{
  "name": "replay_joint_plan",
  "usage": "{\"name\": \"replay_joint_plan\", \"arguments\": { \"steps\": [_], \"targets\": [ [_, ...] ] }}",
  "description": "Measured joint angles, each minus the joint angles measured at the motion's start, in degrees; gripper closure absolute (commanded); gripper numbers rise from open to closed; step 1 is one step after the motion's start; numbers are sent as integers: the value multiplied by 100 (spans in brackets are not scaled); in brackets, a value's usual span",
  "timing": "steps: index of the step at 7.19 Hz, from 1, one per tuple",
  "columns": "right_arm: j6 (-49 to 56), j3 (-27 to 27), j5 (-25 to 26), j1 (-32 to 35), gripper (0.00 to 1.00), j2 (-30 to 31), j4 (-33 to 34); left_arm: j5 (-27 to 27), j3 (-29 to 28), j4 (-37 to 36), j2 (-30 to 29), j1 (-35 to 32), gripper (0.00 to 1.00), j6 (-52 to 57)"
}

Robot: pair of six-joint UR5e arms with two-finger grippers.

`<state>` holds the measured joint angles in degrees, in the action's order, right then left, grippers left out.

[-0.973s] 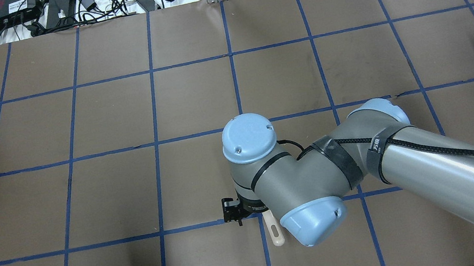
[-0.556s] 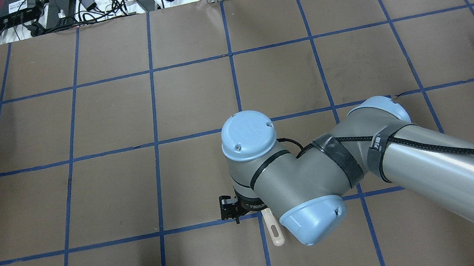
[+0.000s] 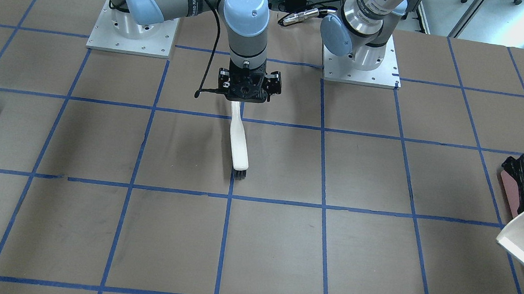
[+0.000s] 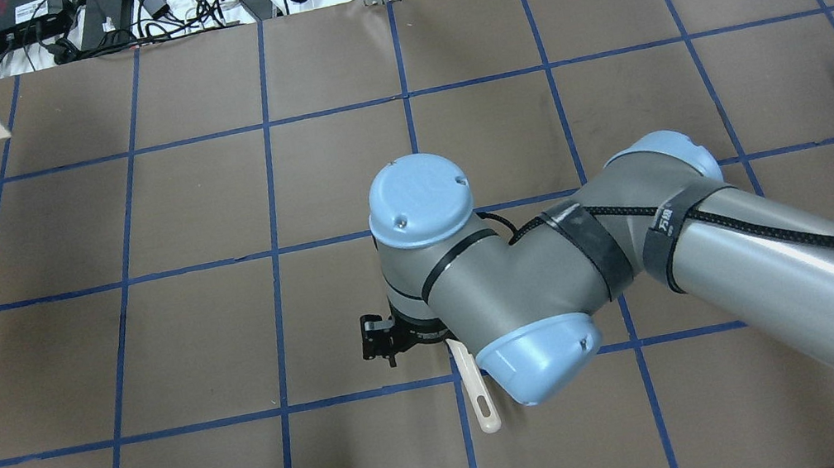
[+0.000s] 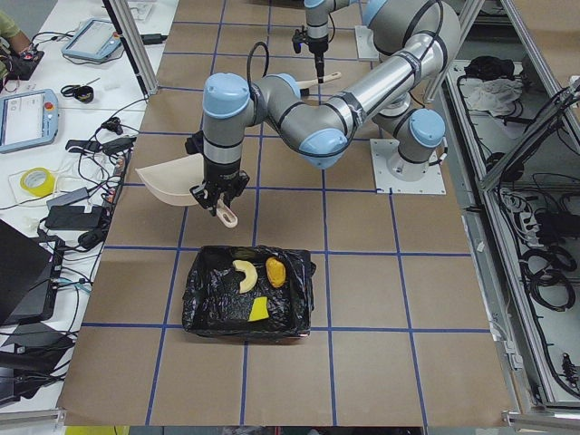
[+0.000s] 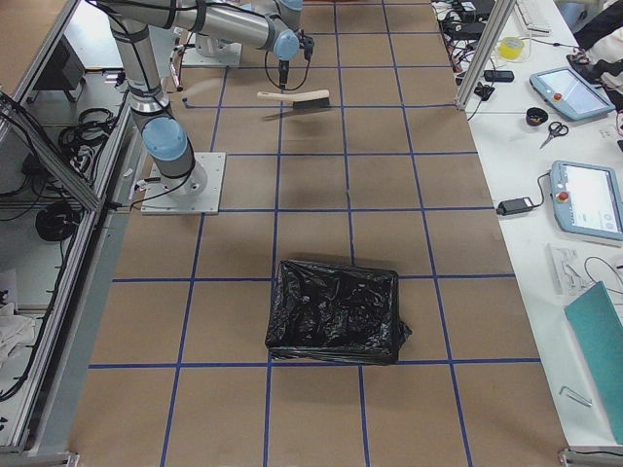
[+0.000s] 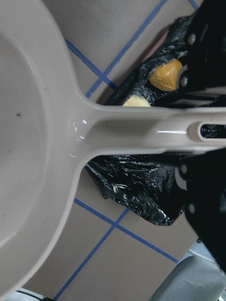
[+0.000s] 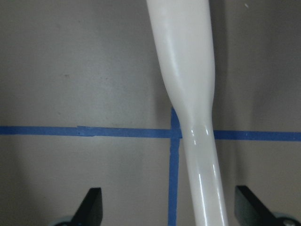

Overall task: Sweep and dump trash in nearest bin
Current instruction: 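Bring the empty dustpan back with the left gripper while the right releases the brush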

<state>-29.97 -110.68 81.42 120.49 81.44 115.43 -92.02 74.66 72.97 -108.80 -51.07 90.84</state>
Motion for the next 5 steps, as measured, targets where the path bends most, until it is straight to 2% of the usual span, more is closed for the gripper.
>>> {"name": "replay_joint_plan", "arguments": {
  "steps": [3,5],
  "targets": [
    [383,638,97,-243,0,166,-443,-31,428,74,202,-836,100,-1518],
    [1148,995,266,-870,0,620,-1091,-27,663,77,312,-1415,100,-2624]
  ]
}}
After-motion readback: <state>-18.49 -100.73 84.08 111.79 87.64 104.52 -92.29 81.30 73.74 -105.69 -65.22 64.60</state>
